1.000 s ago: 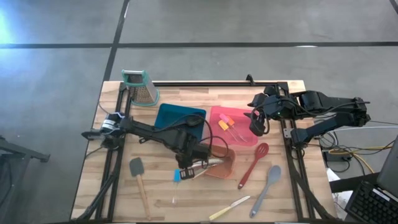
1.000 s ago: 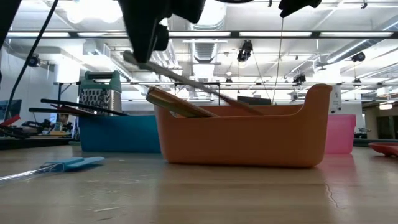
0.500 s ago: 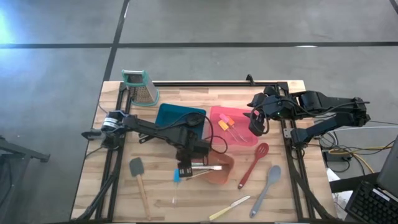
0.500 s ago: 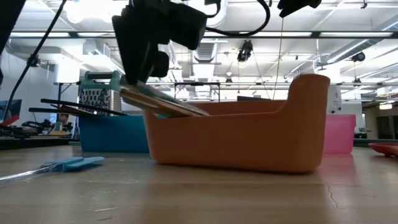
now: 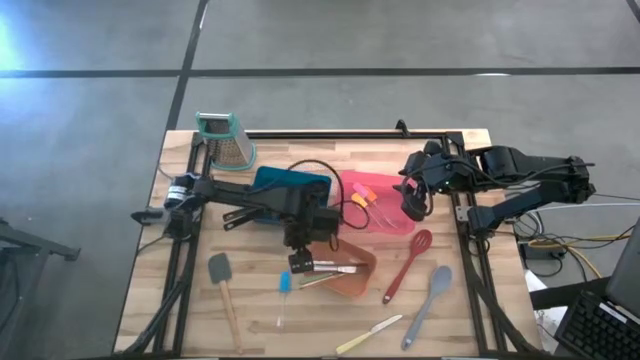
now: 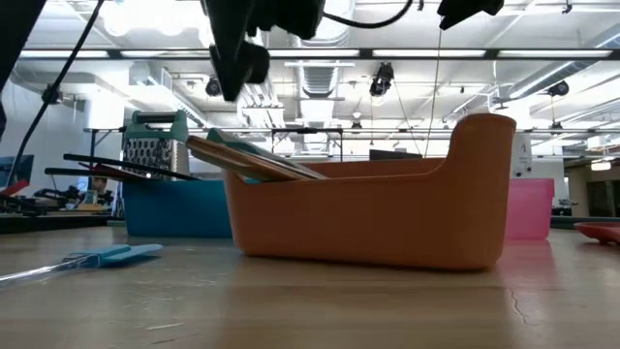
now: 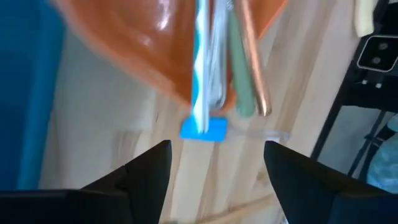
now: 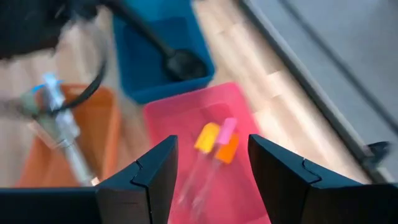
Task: Pick & Place Kitchen Items
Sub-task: Adjust the orange bin
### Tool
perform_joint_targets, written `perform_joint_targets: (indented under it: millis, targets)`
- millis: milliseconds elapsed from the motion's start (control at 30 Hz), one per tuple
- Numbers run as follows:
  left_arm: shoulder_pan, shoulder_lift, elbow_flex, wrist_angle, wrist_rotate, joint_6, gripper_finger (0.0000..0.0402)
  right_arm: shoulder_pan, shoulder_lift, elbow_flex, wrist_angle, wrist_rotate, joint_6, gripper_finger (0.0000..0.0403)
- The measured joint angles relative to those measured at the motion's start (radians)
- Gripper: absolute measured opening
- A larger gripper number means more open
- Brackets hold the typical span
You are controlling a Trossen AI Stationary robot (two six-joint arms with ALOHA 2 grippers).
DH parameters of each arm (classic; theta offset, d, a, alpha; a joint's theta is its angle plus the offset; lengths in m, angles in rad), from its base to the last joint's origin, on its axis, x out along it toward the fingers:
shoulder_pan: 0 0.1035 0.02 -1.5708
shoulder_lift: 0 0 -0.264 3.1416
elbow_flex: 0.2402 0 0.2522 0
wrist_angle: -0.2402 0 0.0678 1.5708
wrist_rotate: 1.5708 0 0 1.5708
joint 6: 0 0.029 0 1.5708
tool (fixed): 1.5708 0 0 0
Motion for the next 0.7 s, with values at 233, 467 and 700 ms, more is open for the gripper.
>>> perform_joint_targets:
  millis: [233,467,700]
  targets:
    - [0.001,-0.072,0.075,-0.191,-0.241,-0.045,0.0259,0.094,-0.001,-0.008,-0.038,-0.111,0.024,0.0186]
    - [-0.002,-0.204,0.042,-0.183,-0.481,-0.126,0.0259,0.313,0.003,-0.085,0.026,-0.109,0.232,0.0157]
    - [0.004,-0.36,0.038,-0.173,-0.638,-0.119,0.0259,0.487,0.125,-0.158,0.368,-0.01,0.332,0.0083]
